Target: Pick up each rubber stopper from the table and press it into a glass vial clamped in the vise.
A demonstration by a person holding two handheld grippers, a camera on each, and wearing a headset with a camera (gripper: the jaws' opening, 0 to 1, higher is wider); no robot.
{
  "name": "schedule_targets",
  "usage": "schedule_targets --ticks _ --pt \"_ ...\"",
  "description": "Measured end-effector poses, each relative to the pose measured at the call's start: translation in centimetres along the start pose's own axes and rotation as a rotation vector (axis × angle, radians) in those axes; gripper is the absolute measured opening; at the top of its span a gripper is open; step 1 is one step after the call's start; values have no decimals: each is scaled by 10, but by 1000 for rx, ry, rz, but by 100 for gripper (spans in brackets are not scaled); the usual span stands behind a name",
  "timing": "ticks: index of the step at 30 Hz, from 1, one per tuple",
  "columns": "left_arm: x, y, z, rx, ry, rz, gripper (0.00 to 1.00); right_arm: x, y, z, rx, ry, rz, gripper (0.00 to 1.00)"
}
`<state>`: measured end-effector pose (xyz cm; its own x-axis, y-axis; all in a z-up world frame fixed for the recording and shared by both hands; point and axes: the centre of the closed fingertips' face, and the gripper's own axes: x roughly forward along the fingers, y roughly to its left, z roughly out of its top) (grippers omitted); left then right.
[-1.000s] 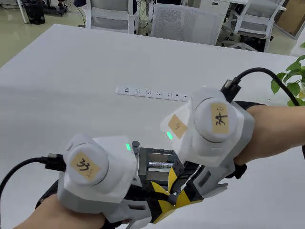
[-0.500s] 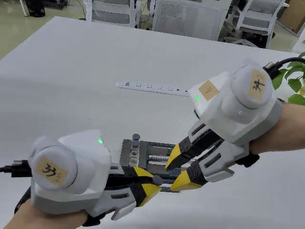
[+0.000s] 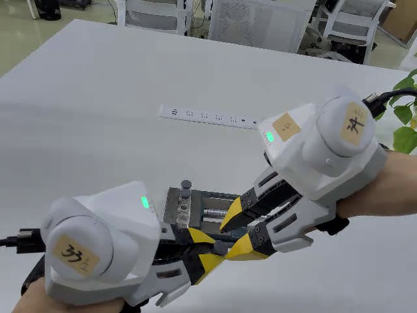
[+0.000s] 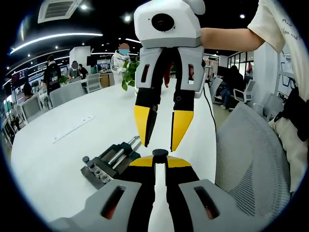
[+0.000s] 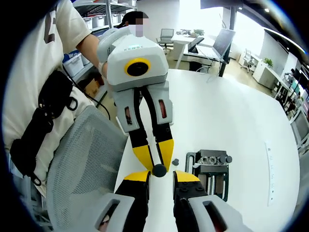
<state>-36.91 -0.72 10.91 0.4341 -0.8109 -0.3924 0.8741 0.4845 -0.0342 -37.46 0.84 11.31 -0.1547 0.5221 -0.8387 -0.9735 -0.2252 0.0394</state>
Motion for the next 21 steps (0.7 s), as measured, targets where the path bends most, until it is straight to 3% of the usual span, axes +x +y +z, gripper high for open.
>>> schedule_targets --ticks 15,21 --pt "4 -6 1 5 9 -39 3 3 7 -6 -35 28 37 8" --pt "5 -9 -1 -1 23 -67 3 5 11 -6 -87 54 51 8"
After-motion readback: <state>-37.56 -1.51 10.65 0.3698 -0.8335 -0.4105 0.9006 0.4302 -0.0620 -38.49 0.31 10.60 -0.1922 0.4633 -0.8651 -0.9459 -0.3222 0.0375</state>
